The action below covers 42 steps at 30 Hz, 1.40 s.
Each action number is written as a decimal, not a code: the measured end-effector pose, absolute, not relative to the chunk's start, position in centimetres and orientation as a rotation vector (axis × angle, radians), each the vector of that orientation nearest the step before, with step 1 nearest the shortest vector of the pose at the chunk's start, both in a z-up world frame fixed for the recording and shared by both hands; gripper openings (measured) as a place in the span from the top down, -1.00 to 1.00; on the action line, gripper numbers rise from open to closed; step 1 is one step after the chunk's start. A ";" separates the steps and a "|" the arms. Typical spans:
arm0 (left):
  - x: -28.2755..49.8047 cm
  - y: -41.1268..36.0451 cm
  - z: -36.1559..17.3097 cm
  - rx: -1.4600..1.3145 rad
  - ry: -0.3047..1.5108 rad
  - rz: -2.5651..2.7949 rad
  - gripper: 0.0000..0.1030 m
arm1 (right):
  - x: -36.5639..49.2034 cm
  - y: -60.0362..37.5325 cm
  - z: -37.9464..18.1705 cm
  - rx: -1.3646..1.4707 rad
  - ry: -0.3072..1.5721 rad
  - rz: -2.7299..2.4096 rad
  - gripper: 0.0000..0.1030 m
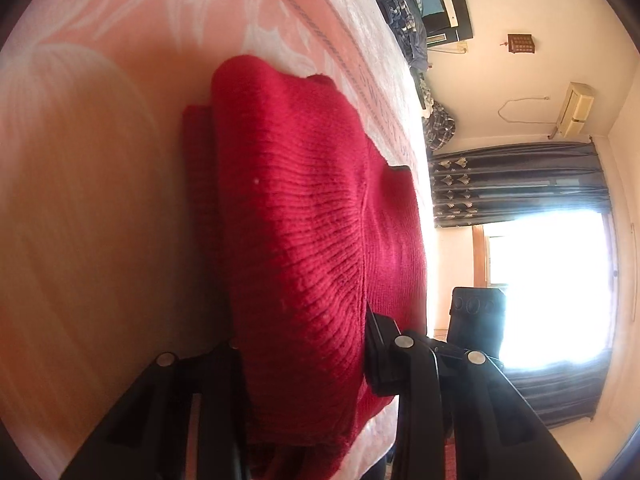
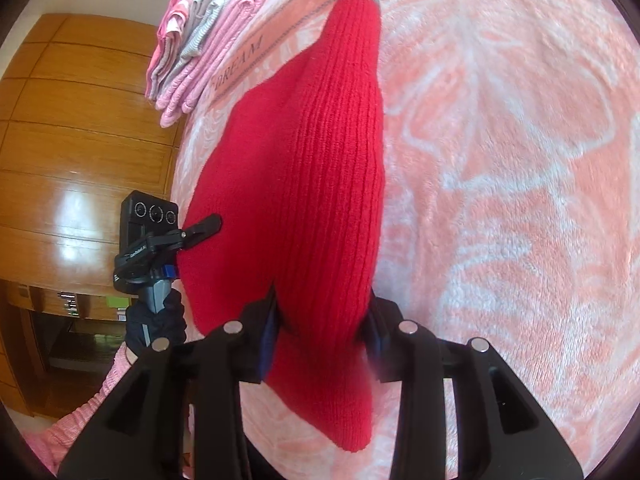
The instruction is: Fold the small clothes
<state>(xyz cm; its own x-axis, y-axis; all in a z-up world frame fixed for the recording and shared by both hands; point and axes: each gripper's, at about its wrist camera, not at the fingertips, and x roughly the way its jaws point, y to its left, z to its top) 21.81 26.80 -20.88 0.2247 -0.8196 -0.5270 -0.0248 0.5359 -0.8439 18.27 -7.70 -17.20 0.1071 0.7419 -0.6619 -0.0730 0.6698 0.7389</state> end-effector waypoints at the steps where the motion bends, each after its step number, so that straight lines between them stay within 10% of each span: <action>1: 21.7 27.0 -21.3 -0.875 1.225 -0.657 0.33 | 18.4 -7.9 -17.6 0.660 1.332 0.668 0.28; 19: 13.5 25.4 -14.5 -0.565 1.136 -0.544 -0.19 | 10.8 -9.0 -15.9 0.599 1.277 0.626 -0.07; 27: 11.1 25.6 -16.0 -0.469 1.173 -0.448 -0.18 | 8.6 -9.9 -15.9 0.642 1.269 0.621 0.74; 42: 9.7 25.1 -16.3 -0.425 1.179 -0.404 -0.12 | 7.2 -9.6 -16.2 0.532 1.283 0.461 0.46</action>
<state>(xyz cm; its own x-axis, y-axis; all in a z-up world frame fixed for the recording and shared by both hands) 9.69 25.12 -16.32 0.3293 -0.5132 -0.7926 0.0802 0.8516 -0.5181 7.19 -9.64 -16.24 0.2252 0.5978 -0.7694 -0.0289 0.7934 0.6080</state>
